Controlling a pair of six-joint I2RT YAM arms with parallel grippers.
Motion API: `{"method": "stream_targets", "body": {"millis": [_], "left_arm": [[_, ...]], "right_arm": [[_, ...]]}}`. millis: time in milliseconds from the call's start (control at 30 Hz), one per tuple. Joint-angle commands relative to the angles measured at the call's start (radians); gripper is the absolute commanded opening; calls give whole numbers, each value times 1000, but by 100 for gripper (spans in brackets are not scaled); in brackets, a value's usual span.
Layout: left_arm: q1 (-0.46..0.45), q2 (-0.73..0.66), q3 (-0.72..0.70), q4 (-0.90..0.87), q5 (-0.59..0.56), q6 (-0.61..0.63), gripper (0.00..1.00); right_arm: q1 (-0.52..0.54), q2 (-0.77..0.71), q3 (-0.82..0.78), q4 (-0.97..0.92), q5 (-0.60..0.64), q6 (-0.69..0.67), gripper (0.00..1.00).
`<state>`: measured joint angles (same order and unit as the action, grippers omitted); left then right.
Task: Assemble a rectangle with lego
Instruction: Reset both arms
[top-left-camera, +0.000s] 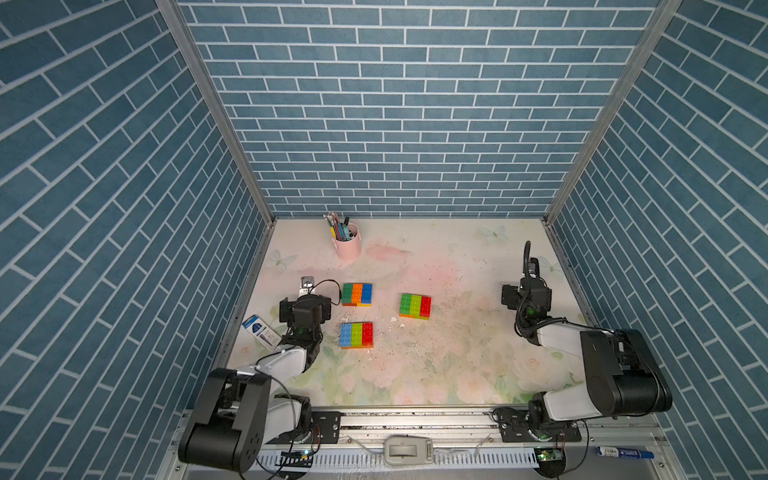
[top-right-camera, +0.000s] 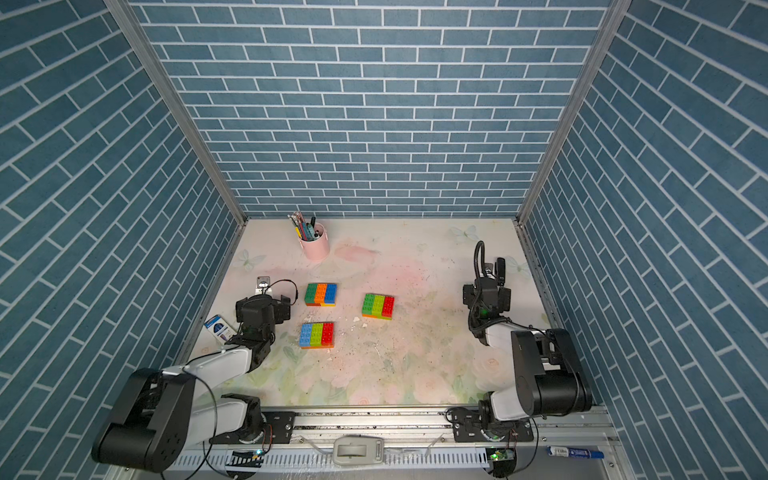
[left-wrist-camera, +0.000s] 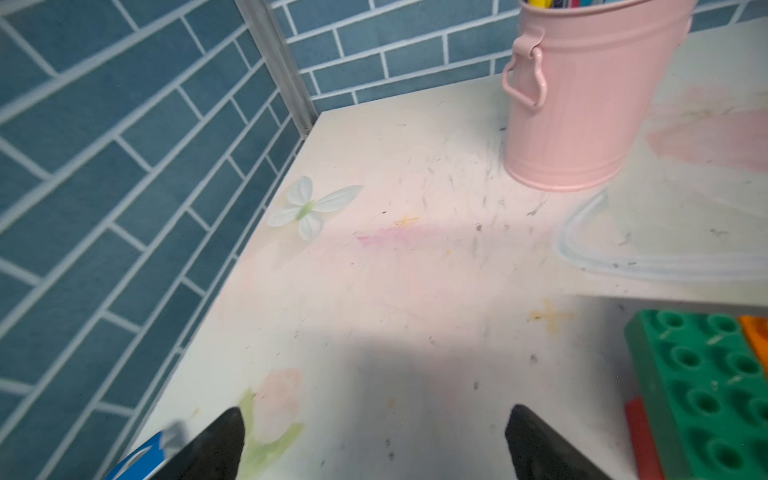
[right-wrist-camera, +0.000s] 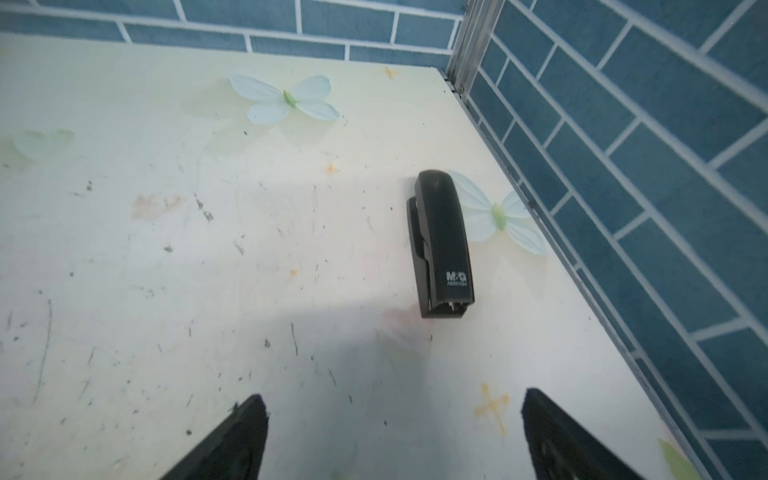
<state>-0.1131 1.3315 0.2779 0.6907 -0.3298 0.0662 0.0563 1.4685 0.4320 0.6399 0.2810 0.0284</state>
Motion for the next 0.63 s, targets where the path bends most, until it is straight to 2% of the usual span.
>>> {"method": "stream_targets", "body": {"millis": [0,33,67,133,200,267,367,400,600], "left_arm": [[60,163,48,250,198,3,99],[73,227,70,306,219,11,99],[75,172,97,165,236,-4,99],[96,203,76,248,240,-23,99],[97,181,49,258,146,-67,99],[95,190,49,281,210,-36,99],[88,194,117,153,296,9,99],[86,194,113,162,313,16,99],[80,195,112,166,295,15,99]], "right_arm": [[-61,51,-40,208,-176,4,95],[-74,85,-42,245,-203,11,95],[-87,69,-30,204,-217,20,95],[-96,72,-32,215,-232,28,99],[-96,72,-37,223,-227,28,99],[-96,75,-39,226,-224,27,99],[-96,70,-36,211,-222,29,99],[-97,73,-38,222,-223,27,99],[-96,71,-39,218,-223,27,99]]}}
